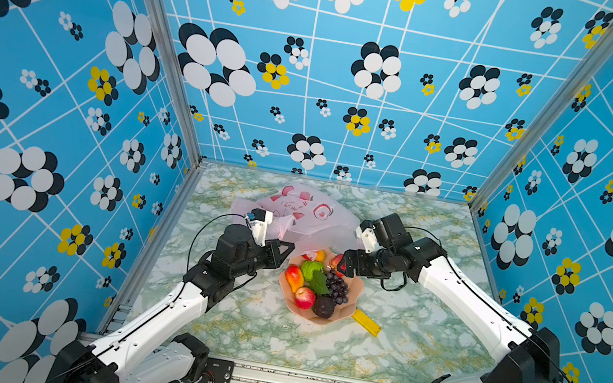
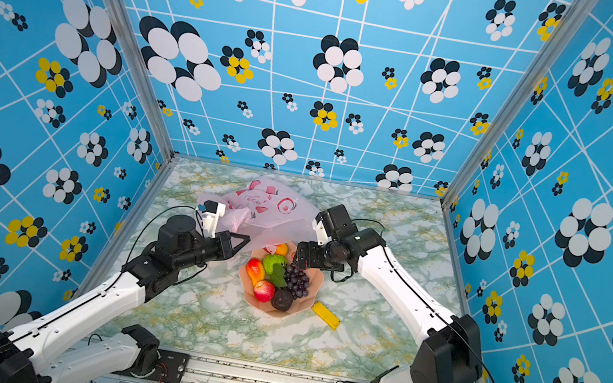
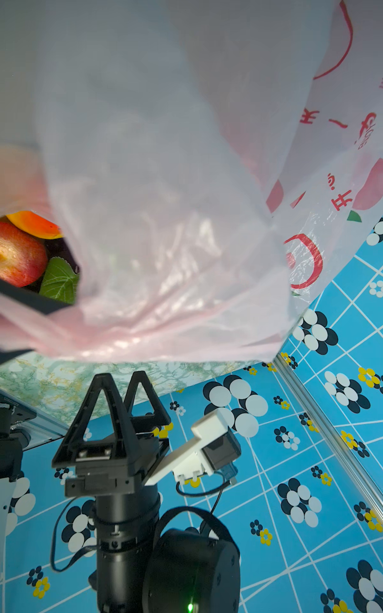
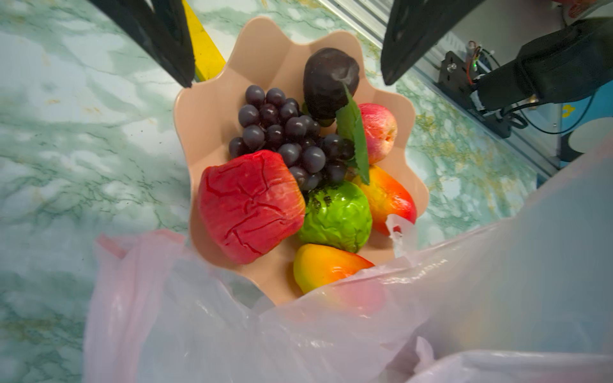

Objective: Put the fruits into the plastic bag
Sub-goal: 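Reach the right gripper into the fruit bowl toward the red fruit, then close the right gripper on the large red fruit in the bowl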

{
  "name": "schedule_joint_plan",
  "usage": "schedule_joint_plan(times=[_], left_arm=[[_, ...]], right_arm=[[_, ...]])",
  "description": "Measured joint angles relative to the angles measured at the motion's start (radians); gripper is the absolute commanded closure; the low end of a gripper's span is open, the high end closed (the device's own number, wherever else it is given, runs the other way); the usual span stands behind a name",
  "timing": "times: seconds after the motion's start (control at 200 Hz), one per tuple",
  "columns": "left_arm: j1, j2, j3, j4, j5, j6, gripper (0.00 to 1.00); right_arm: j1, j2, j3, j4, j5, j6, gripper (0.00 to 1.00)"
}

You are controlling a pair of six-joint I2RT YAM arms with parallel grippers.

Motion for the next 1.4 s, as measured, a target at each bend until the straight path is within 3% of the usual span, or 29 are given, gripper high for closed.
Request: schedule_joint_plan(times=[0.265, 1.4], left_arm=[[-0.003, -0.001, 0.000, -0.009, -0.007, 0.000, 1.00], [-0.005, 0.004, 0.001, -0.004, -0.007, 0.000, 1.00]], right_arm=[[0.000, 0.162, 0.047, -0.001, 0.015, -0.060, 0.11], [0.000, 0.297, 0.142, 0.009, 0.010, -0.090, 0.12]])
